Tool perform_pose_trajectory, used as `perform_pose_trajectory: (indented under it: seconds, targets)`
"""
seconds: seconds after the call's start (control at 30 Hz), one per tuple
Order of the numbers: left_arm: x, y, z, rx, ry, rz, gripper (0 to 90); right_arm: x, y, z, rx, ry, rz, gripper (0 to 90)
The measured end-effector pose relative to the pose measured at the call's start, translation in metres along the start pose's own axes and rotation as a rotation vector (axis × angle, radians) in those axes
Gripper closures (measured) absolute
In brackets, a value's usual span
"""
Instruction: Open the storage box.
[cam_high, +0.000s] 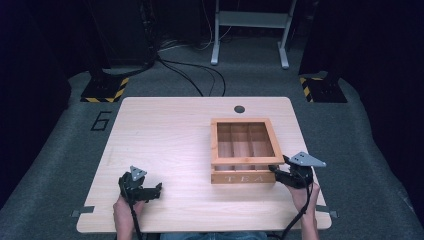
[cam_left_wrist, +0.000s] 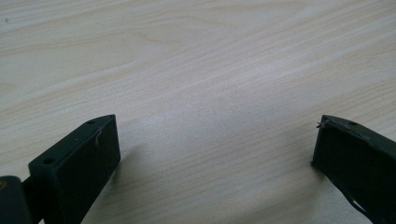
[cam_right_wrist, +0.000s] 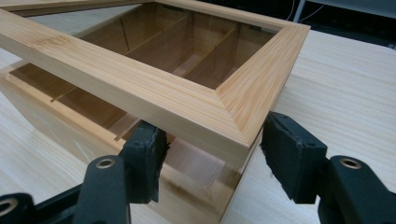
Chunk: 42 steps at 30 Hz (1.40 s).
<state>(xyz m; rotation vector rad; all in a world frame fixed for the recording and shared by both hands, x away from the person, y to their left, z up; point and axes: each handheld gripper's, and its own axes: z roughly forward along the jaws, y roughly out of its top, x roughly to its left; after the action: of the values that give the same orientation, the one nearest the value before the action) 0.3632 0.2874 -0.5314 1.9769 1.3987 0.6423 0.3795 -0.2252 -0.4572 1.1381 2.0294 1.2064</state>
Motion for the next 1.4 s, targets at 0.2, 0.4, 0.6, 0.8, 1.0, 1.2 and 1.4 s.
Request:
perform_pose_trajectory:
  seconds: [0.2,0.4,0.6,0.8,1.0,1.2,1.4]
  targets:
    - [0.0,0.0,0.0,0.002,-0.002,0.0,0.4,-0.002,0.007,0.001,-0.01,-0.011,0.004,42.5]
    - [0.0,0.0,0.001,-0.005,-0.002,-0.008,0.5,-0.005,0.016,0.001,-0.022,-0.042,0.005,45.9]
    - [0.0,0.0,0.001,-0.005,-0.004,-0.01,0.4,-0.006,0.027,-0.002,-0.064,-0.062,0.002,46.6]
    - [0.0,0.0,0.001,-0.001,-0.008,-0.009,0.4,-0.008,0.035,-0.003,-0.106,-0.066,0.024,48.0]
    - [0.0,0.0,0.001,-0.005,-0.004,-0.01,0.4,-0.013,0.045,-0.002,-0.135,-0.062,0.045,48.6]
    - [0.0,0.0,0.001,-0.005,-0.002,-0.006,0.4,-0.015,0.054,-0.001,-0.158,-0.062,0.062,49.6]
    - [0.0,0.0,0.0,-0.002,-0.004,-0.005,0.5,-0.019,0.063,0.0,-0.178,-0.062,0.072,51.5]
